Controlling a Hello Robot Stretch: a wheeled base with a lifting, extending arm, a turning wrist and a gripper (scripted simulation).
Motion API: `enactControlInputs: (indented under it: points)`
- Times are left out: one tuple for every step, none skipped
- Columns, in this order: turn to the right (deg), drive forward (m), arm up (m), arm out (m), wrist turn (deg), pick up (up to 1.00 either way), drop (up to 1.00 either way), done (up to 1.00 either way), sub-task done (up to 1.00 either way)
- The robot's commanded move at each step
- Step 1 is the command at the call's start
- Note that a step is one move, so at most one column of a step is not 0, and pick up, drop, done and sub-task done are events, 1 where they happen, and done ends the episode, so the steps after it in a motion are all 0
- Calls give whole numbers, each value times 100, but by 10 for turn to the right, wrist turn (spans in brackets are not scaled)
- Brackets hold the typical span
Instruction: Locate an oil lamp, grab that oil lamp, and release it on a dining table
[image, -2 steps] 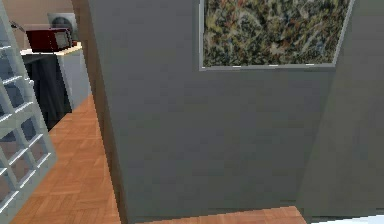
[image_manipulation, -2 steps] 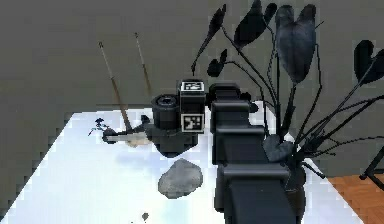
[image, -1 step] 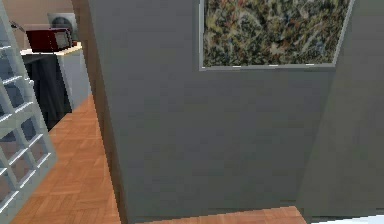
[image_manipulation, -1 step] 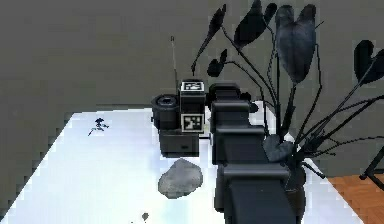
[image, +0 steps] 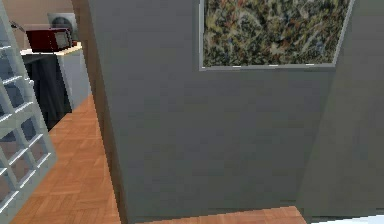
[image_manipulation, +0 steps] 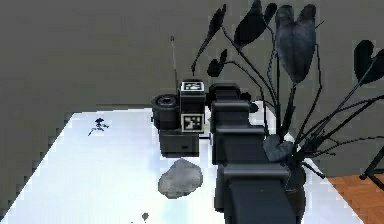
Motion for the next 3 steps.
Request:
enactControlInputs:
  points:
    - [0,0,0,0,0,0,100,0,0]
    - [0,0,0,-10,0,0,0,0,0]
    - [0,0,0,0,0,0,0,100,0]
